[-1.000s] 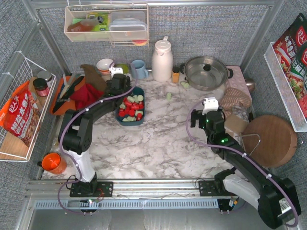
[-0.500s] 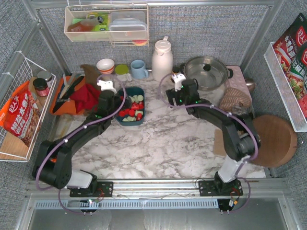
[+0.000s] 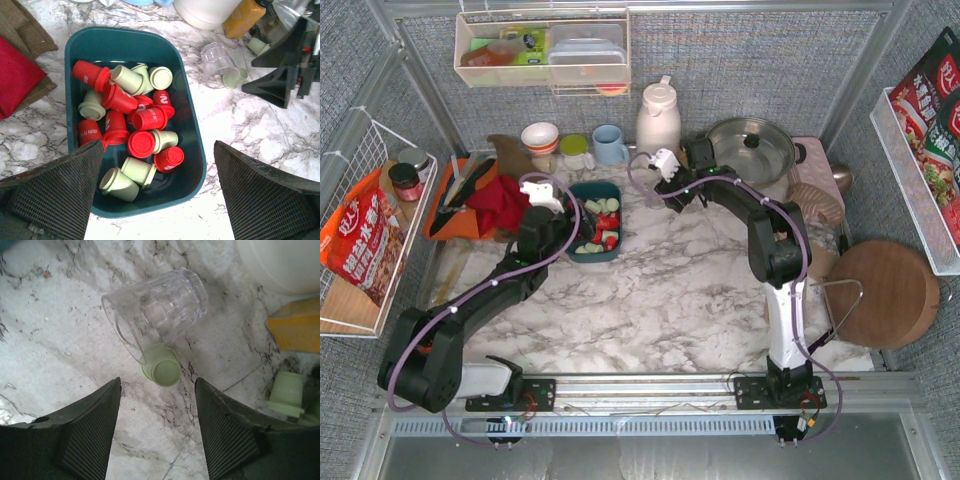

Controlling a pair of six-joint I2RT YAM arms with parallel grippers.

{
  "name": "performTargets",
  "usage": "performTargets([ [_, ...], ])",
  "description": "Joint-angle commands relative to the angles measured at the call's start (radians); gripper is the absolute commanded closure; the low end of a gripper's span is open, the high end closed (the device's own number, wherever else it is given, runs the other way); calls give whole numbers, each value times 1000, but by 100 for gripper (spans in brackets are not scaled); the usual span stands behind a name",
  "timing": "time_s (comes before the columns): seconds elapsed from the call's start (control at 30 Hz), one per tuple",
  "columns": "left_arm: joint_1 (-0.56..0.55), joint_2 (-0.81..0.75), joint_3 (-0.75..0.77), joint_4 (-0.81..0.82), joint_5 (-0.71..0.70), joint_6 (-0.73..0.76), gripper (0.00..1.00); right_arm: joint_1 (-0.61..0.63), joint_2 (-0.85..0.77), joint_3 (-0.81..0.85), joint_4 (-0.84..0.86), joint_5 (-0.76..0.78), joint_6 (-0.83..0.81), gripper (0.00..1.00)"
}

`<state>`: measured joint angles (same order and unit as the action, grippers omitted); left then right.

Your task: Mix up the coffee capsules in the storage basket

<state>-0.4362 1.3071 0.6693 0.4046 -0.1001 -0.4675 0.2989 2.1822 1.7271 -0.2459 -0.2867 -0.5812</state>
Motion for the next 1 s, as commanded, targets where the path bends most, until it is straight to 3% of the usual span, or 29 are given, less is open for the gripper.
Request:
performTargets([
  [0.0, 0, 7, -1, 66, 42, 16, 1, -5, 72, 103, -155, -94, -157, 36],
  [0.2, 0, 4, 2, 57, 31, 26, 1, -6, 161, 200, -184, -94, -192, 38],
  [0.53, 0, 32, 7, 66, 41, 24, 1, -20, 183, 234, -265, -121, -248, 55],
  [0.63, 0, 42, 11, 67, 49, 20, 1, -25, 169, 215, -265, -126, -258, 64],
  [0.83, 0, 45, 11, 72, 56, 15, 1, -26, 107, 147, -242, -131, -275, 90],
  [0.97, -1, 53, 17, 78, 80, 5, 1, -25, 0, 29, -171, -170, -266, 96],
])
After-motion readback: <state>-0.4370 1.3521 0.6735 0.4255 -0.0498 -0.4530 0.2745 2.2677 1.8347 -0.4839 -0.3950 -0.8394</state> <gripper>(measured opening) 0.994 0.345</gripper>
